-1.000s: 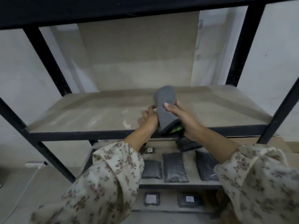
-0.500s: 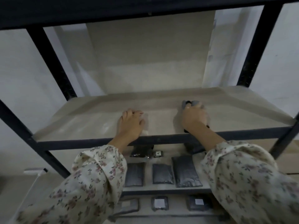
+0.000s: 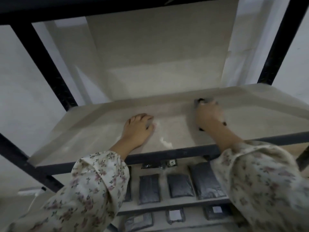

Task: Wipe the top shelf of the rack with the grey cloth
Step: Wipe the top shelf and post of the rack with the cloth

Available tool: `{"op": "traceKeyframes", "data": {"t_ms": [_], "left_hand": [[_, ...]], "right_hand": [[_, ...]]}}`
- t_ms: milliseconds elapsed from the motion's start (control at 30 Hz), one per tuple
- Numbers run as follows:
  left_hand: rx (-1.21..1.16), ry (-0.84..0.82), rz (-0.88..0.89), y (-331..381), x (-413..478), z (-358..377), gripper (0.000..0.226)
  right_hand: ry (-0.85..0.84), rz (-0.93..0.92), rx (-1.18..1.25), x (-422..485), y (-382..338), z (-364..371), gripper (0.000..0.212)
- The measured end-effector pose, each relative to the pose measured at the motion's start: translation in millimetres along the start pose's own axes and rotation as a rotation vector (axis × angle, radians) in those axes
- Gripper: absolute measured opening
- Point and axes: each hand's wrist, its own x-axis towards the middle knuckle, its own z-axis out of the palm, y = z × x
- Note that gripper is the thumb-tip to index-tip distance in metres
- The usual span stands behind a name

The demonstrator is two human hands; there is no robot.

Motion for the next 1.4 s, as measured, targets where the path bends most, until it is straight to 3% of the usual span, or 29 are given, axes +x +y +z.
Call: {"op": "traceKeyframes", "data": {"t_ms": [133, 200, 367, 433, 567, 633, 767, 867, 967, 1067, 1100, 1267, 1333, 1400], "left_hand": [[0.001, -0.03, 0.001, -8.6, 11.0, -0.8, 0.048], [0.004, -0.031, 0.02, -10.6, 13.8, -0.7, 0.049], [-0.052, 0.003, 0.048, -15.1, 11.4, 3.2, 0.047], [-0.054, 0.013, 0.046, -15.9, 11.9, 3.9, 0.046], [-0.039, -0.042, 0.063, -17.4, 12.1, 1.1, 0.049], [-0.028, -0.083, 0.079, -20.1, 9.7, -2.9, 0.052], [-0.012, -0.111, 0.053, -25.9, 8.5, -11.0, 0.055], [-0.022, -0.091, 0.02, -25.7, 9.5, -9.9, 0.057], [-0.036, -0.054, -0.03, -27.3, 10.7, -6.9, 0.06], [-0.029, -0.049, -0.041, -25.8, 9.1, -5.9, 0.07], [-0.033, -0.045, -0.042, -25.8, 8.4, -6.3, 0.072], [-0.041, -0.047, -0.048, -25.8, 7.8, -7.8, 0.062], [-0.055, -0.037, -0.059, -25.2, 7.1, -8.3, 0.062], [-0.086, -0.027, -0.071, -25.0, 6.1, -8.8, 0.059]], "right_hand": [[-0.049, -0.223, 0.171, -28.8, -88.9, 16.9, 0.042], [-0.085, -0.289, 0.182, -20.2, -91.4, 6.6, 0.046], [-0.007, -0.022, 0.063, 46.6, -34.9, 2.9, 0.036], [-0.029, -0.009, -0.002, 40.4, -48.0, 9.3, 0.037], [-0.122, -0.49, 0.065, 12.0, -102.5, 24.5, 0.041], [-0.189, -0.605, 0.136, 23.6, -105.3, 16.3, 0.041], [-0.03, -0.371, 0.109, 94.9, -73.6, 11.4, 0.041], [-0.073, -0.295, 0.097, 116.4, -67.0, 33.3, 0.041], [-0.09, -0.59, 0.118, 87.4, -87.1, 39.2, 0.041], [-0.236, -0.895, 0.151, 75.0, -99.7, 26.1, 0.035], [-0.246, -0.921, 0.141, 84.7, -101.4, 22.3, 0.034], [-0.112, -0.689, 0.099, 122.6, -108.8, 28.0, 0.04], [-0.126, -0.786, 0.129, 106.0, -112.3, 35.8, 0.042], [-0.26, -0.974, 0.169, 92.9, -111.3, 32.9, 0.036]]}}
